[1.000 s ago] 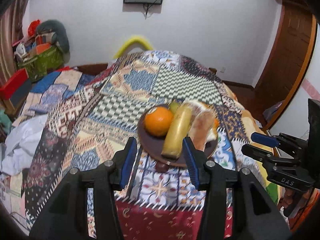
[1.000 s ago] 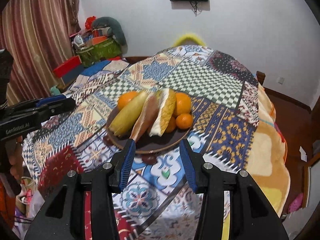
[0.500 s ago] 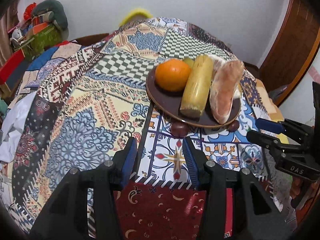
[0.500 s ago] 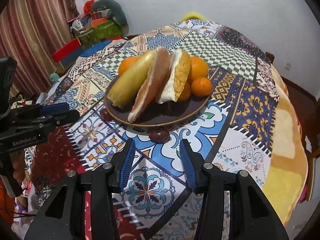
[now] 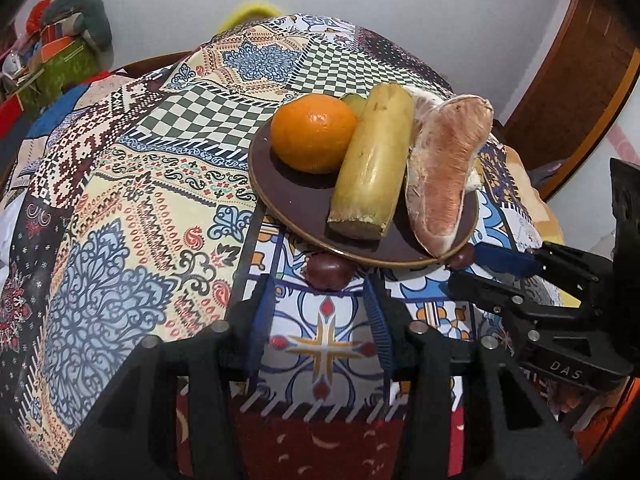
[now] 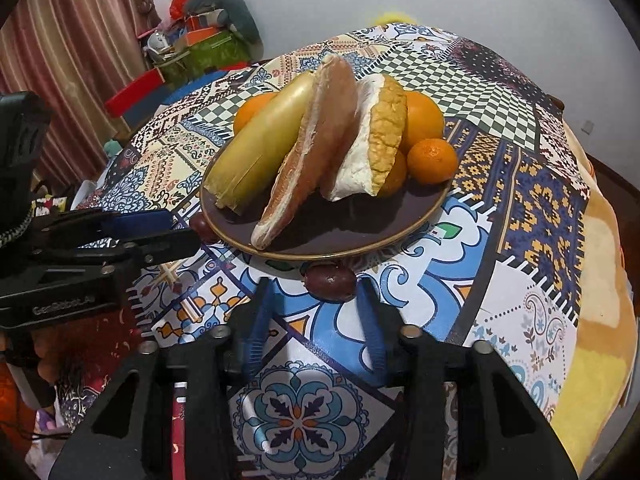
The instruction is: Organize fruits
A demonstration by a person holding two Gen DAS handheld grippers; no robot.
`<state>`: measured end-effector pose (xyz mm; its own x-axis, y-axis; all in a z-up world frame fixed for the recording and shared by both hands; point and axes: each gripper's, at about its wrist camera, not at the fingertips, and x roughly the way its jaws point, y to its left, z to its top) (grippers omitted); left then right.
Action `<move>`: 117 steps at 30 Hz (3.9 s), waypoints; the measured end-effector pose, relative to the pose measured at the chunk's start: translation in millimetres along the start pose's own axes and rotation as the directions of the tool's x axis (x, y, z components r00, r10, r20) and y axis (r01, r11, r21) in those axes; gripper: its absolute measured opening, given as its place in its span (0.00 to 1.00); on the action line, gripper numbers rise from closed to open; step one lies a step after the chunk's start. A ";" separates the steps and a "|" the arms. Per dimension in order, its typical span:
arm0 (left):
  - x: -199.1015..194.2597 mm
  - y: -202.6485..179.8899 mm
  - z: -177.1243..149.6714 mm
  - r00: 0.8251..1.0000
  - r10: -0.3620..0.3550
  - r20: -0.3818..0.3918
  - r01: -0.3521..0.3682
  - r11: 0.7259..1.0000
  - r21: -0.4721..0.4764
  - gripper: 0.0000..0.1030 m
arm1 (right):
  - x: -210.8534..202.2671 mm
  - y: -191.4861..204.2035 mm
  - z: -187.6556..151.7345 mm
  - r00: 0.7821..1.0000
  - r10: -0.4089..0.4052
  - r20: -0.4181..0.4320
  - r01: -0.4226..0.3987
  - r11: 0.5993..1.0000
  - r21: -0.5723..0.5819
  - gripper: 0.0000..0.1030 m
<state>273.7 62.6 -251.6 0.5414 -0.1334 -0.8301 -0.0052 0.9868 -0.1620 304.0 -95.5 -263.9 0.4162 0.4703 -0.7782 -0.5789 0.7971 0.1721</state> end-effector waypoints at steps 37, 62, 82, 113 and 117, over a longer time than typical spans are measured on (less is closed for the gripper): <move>-31.0 3.6 -5.4 0.997 0.019 0.078 -0.020 1.000 0.009 0.23 | 6.9 -0.3 7.8 1.000 0.005 -0.010 -0.005 1.000 -0.003 0.32; -27.5 1.1 25.1 0.991 0.019 0.130 -0.020 1.000 0.011 0.23 | -20.5 -8.2 21.2 0.996 -0.010 0.089 0.011 1.000 -0.001 0.22; -16.2 5.7 35.2 0.994 0.015 0.112 -0.013 1.000 -0.017 0.24 | -11.5 -13.8 25.9 0.997 0.005 0.080 -0.005 1.000 0.003 0.28; -290.5 -80.1 -22.4 0.747 0.002 0.664 -0.067 0.995 0.073 0.50 | -267.2 60.4 4.7 0.755 -0.068 0.652 0.098 0.995 -0.010 0.58; -306.1 -83.6 -32.3 0.719 0.012 0.695 -0.084 0.994 0.070 0.59 | -274.5 63.1 1.1 0.727 -0.081 0.682 0.111 0.994 0.001 0.66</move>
<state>81.3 18.0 -1.2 0.9734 -0.0202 -0.2281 0.0080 0.9985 -0.0543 154.0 -173.8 -38.8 0.8278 0.5352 -0.1679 -0.5287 0.8445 0.0855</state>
